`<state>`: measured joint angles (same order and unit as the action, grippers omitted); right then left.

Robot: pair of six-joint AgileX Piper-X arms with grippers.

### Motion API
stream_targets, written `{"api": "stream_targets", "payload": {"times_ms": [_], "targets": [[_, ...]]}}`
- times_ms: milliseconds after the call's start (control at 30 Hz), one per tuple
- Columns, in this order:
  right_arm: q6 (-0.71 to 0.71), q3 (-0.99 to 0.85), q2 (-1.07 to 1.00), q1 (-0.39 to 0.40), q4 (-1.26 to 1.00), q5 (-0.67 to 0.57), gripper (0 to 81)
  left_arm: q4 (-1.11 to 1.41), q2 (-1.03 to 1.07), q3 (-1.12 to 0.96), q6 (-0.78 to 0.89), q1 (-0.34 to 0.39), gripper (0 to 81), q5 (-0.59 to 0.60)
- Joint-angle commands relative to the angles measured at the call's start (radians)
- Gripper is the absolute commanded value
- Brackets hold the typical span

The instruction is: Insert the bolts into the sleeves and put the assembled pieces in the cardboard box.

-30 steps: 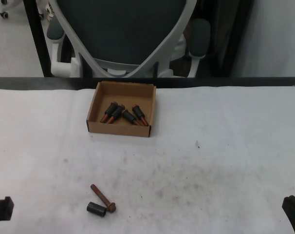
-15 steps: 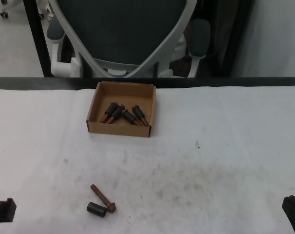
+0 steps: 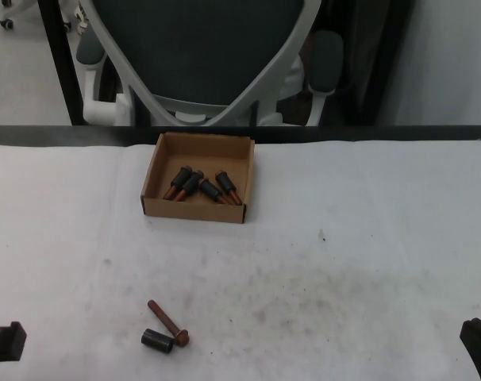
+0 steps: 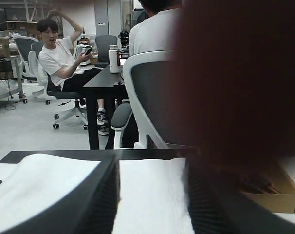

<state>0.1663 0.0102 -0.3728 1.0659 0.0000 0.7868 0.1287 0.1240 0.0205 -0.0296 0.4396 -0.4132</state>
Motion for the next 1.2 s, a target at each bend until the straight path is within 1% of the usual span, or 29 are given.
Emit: {"api": "stream_targets", "payload": {"times_ms": [0,100,1167], "targets": [[0.007,-0.01,0.007,0.001,-0.014,0.005,0.2,0.039,-0.015,-0.02,0.007,0.0,0.8,0.024],[0.007,-0.01,0.007,0.001,-0.014,0.005,0.2,0.039,-0.015,-0.02,0.007,0.0,0.8,0.046],[0.007,-0.01,0.007,0.001,-0.014,0.0,0.2,0.039,-0.015,-0.02,0.007,0.0,0.8,0.049]]}}
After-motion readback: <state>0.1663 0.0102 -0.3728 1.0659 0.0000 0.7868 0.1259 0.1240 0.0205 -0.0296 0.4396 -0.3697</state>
